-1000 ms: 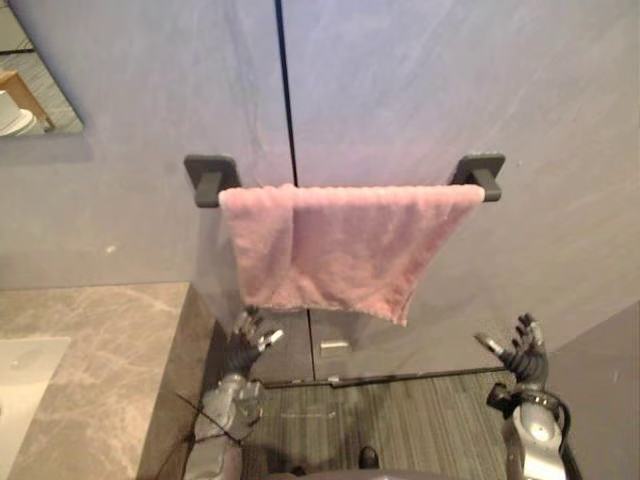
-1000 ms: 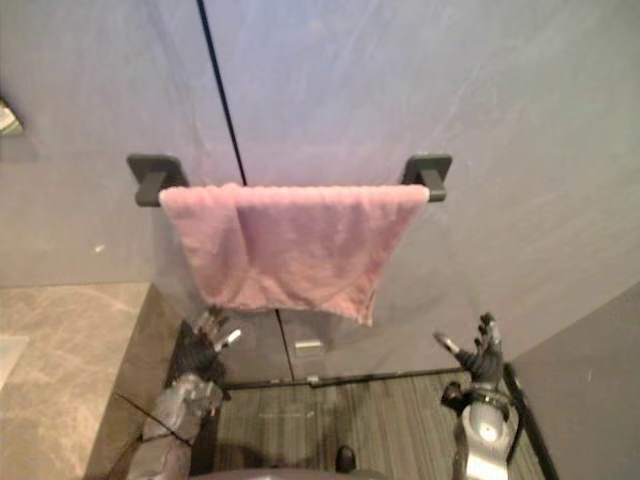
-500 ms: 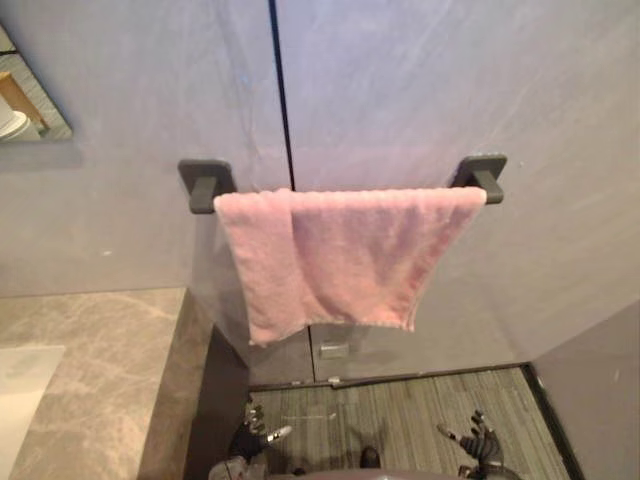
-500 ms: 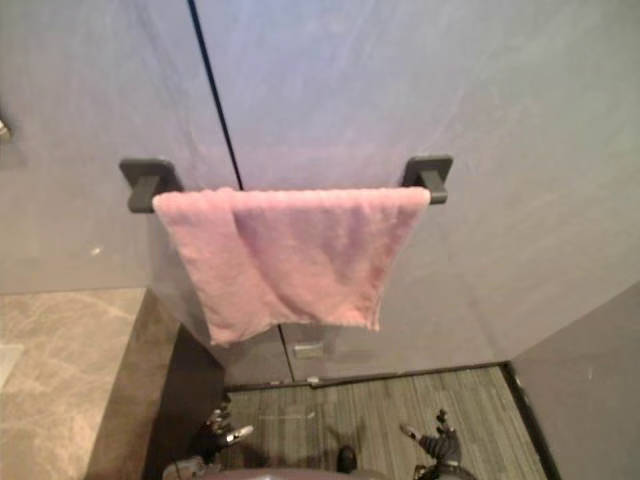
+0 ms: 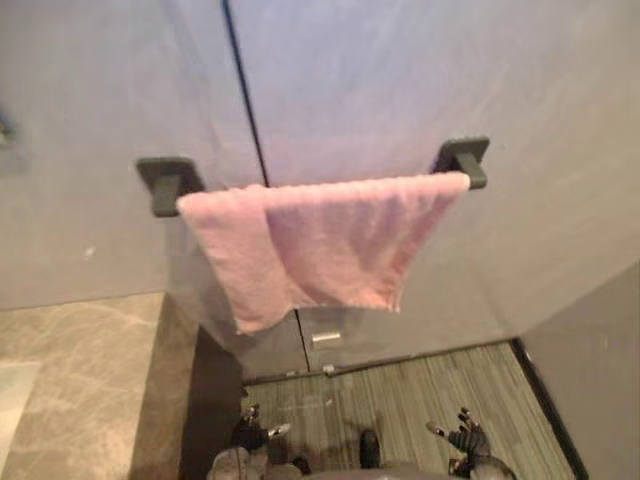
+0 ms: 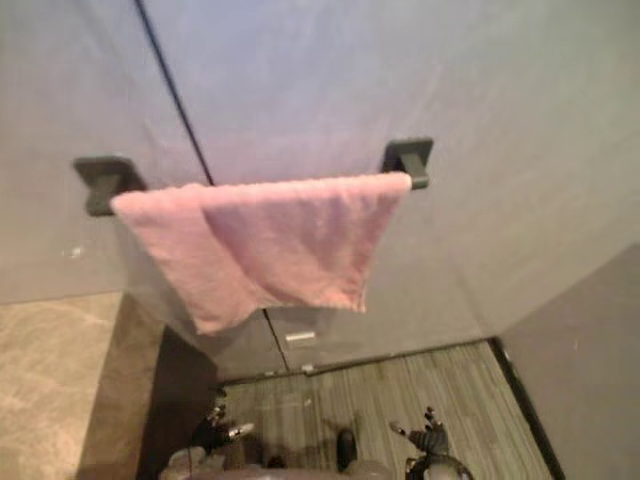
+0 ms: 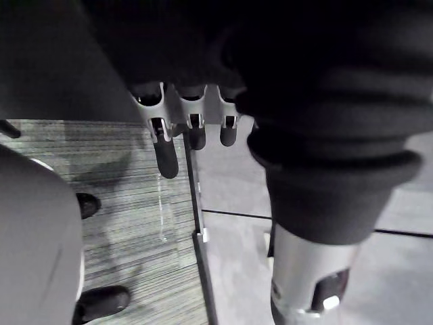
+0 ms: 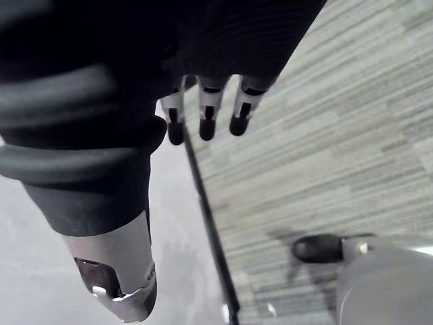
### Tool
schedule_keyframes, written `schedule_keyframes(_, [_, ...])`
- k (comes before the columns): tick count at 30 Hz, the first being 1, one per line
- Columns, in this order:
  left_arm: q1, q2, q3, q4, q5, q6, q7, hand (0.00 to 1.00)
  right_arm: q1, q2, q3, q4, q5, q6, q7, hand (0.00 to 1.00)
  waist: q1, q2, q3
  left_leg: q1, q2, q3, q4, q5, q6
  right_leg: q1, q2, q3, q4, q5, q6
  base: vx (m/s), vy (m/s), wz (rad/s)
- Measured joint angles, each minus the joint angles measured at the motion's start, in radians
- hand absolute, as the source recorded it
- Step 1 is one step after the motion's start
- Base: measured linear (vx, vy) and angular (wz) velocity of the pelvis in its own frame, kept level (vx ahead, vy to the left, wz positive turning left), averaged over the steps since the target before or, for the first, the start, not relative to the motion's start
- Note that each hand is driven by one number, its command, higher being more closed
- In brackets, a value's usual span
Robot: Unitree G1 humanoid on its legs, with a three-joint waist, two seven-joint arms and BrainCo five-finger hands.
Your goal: Organize washtable
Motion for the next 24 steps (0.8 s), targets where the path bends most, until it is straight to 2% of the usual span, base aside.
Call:
schedule_keyframes(2, [-0.029, -0.001, 0.001, -0.002, 0.002, 0.002, 0.002, 0.00, -0.024, -0.010, 0.030, 0.001, 0.000, 0.002, -0.006, 0.00, 0.001, 0.007, 0.024, -0.073, 0.021, 0.030, 0.025, 0.005, 0.007, -0.108, 0.000, -0.006, 0.129, -0.047, 0.032, -0.09, -0.030, -0.20])
schedule_keyframes(3, [-0.034, -0.002, 0.004, -0.002, 0.003, 0.002, 0.003, 0.00, -0.026, -0.011, 0.038, 0.002, 0.000, 0.006, -0.007, 0.00, 0.003, 0.008, 0.034, -0.074, 0.026, 0.031, 0.030, 0.005, 0.007, -0.138, -0.008, -0.035, 0.228, -0.095, 0.002, -0.01, -0.055, 0.11])
schedule_keyframes(4, [-0.035, -0.002, 0.007, -0.003, 0.005, 0.003, 0.004, 0.00, -0.025, -0.009, 0.050, 0.017, 0.000, 0.007, -0.007, 0.00, 0.002, 0.007, 0.037, -0.069, 0.032, 0.018, 0.038, 0.004, 0.006, -0.155, -0.042, -0.075, 0.397, -0.180, -0.002, 0.08, -0.103, 0.34])
schedule_keyframes(5, [-0.035, 0.000, 0.007, -0.007, 0.010, 0.003, 0.005, 0.00, -0.015, -0.009, 0.055, 0.032, 0.000, 0.008, -0.010, 0.00, 0.002, -0.001, 0.032, -0.073, 0.031, -0.006, 0.044, 0.004, 0.001, -0.130, -0.084, -0.085, 0.455, -0.237, 0.032, 0.11, -0.141, 0.44])
schedule_keyframes(7, [-0.043, 0.017, 0.012, -0.020, 0.012, 0.003, 0.010, 0.00, -0.021, -0.010, 0.061, 0.052, 0.000, 0.007, -0.012, 0.00, 0.000, -0.022, 0.022, -0.108, 0.026, -0.029, 0.071, 0.009, -0.019, -0.104, -0.106, -0.088, 0.407, -0.269, 0.053, 0.08, -0.193, 0.49])
schedule_keyframes(9, [-0.043, 0.006, 0.032, -0.023, 0.013, 0.003, 0.012, 0.00, -0.045, -0.022, 0.066, 0.066, -0.001, 0.008, -0.013, 0.00, 0.012, -0.006, 0.013, -0.132, 0.056, -0.017, 0.064, 0.025, -0.042, -0.099, -0.064, -0.086, 0.339, -0.240, 0.043, 0.01, -0.167, 0.03])
schedule_keyframes(10, [-0.042, 0.004, 0.043, -0.023, 0.013, 0.010, 0.017, 0.00, -0.052, -0.022, 0.068, 0.064, -0.003, 0.007, -0.014, 0.00, 0.027, 0.007, 0.002, -0.139, 0.096, -0.012, 0.041, 0.046, -0.051, -0.076, -0.028, -0.080, 0.257, -0.196, 0.045, -0.01, -0.153, -0.26])
schedule_keyframes(11, [-0.045, -0.001, 0.050, -0.025, 0.013, 0.011, 0.019, 0.00, -0.060, -0.024, 0.070, 0.063, -0.008, 0.007, -0.015, 0.00, 0.033, 0.014, -0.006, -0.155, 0.128, -0.003, 0.026, 0.069, -0.055, -0.083, -0.022, -0.080, 0.278, -0.210, 0.034, 0.01, -0.136, -0.14])
schedule_keyframes(12, [-0.048, 0.000, 0.048, -0.029, 0.013, 0.011, 0.020, 0.00, -0.066, -0.024, 0.071, 0.065, -0.013, 0.008, -0.016, 0.00, 0.031, 0.005, -0.009, -0.161, 0.127, -0.004, 0.028, 0.078, -0.057, -0.102, -0.051, -0.080, 0.350, -0.246, 0.030, 0.04, -0.143, -0.01])
schedule_keyframes(13, [-0.053, 0.006, 0.047, -0.034, 0.013, 0.012, 0.021, 0.00, -0.078, -0.027, 0.073, 0.067, -0.022, 0.009, -0.017, 0.00, 0.033, -0.012, -0.018, -0.187, 0.126, -0.004, 0.045, 0.084, -0.063, -0.118, -0.133, -0.082, 0.412, -0.262, 0.061, 0.00, -0.189, 0.02])
schedule_keyframes(14, [-0.058, 0.023, 0.048, -0.039, 0.013, 0.012, 0.023, 0.00, -0.092, -0.024, 0.075, 0.066, -0.034, 0.009, -0.018, 0.00, 0.039, -0.029, -0.029, -0.231, 0.135, 0.001, 0.085, 0.086, -0.068, -0.103, -0.185, -0.034, 0.368, -0.236, 0.087, -0.05, -0.238, -0.01])
schedule_keyframes(15, [-0.067, 0.032, 0.047, -0.041, 0.013, 0.013, 0.024, 0.00, -0.100, -0.022, 0.075, 0.063, -0.040, 0.009, -0.020, 0.00, 0.037, -0.030, -0.029, -0.253, 0.151, 0.002, 0.101, 0.094, -0.082, -0.101, -0.164, 0.008, 0.345, -0.239, 0.094, -0.14, -0.302, -0.12])
schedule_keyframes(16, [-0.078, 0.037, 0.047, -0.041, 0.012, 0.013, 0.028, 0.00, -0.113, -0.023, 0.076, 0.064, -0.043, 0.010, -0.022, 0.00, 0.049, -0.021, -0.027, -0.274, 0.193, 0.012, 0.129, 0.107, -0.100, -0.101, -0.125, 0.016, 0.325, -0.240, 0.095, -0.12, -0.255, -0.20])
schedule_keyframes(17, [-0.079, 0.035, 0.047, -0.041, 0.012, 0.013, 0.030, 0.00, -0.115, -0.023, 0.081, 0.063, -0.044, 0.011, -0.024, 0.00, 0.059, -0.016, -0.025, -0.279, 0.217, 0.020, 0.154, 0.107, -0.100, -0.094, -0.105, 0.022, 0.316, -0.240, 0.095, -0.17, -0.340, -0.23])
schedule_keyframes(19, [-0.080, -0.002, 0.048, -0.041, 0.011, 0.015, 0.042, 0.00, -0.095, -0.019, 0.097, 0.032, -0.043, 0.013, -0.040, 0.00, 0.057, 0.010, -0.018, -0.284, 0.291, 0.035, 0.243, 0.106, -0.101, -0.009, -0.048, -0.010, 0.285, -0.253, 0.088, -0.16, -0.308, 0.11])
schedule_keyframes(20, [-0.084, -0.019, 0.047, -0.042, 0.010, 0.015, 0.044, 0.00, -0.078, -0.018, 0.097, 0.010, -0.043, 0.013, -0.043, 0.00, 0.057, 0.016, -0.018, -0.273, 0.303, 0.035, 0.247, 0.107, -0.101, 0.005, -0.039, -0.025, 0.292, -0.269, 0.083, -0.12, -0.238, 0.49])
schedule_keyframes(22, [-0.088, -0.070, 0.038, -0.044, 0.009, 0.010, 0.044, 0.00, -0.043, -0.016, 0.105, -0.020, -0.041, 0.013, -0.060, 0.00, 0.058, 0.017, -0.015, -0.267, 0.331, 0.035, 0.258, 0.109, -0.106, 0.012, -0.014, -0.070, 0.365, -0.339, 0.043, -0.15, -0.218, 0.57])
schedule_keyframes(23, [-0.085, -0.079, 0.038, -0.044, 0.009, 0.010, 0.044, 0.00, -0.042, -0.011, 0.104, -0.020, -0.041, 0.013, -0.061, 0.00, 0.058, 0.020, -0.013, -0.268, 0.342, 0.033, 0.259, 0.117, -0.118, 0.009, -0.004, -0.085, 0.386, -0.351, 0.031, -0.21, -0.209, 0.68])
schedule_keyframes(24, [-0.076, -0.092, 0.037, -0.041, 0.002, 0.013, 0.046, 0.00, -0.035, 0.001, 0.104, -0.019, -0.040, 0.013, -0.061, 0.00, 0.056, 0.026, -0.007, -0.269, 0.353, 0.027, 0.243, 0.141, -0.152, 0.002, 0.010, -0.136, 0.436, -0.384, -0.001, -0.24, -0.206, 0.66])
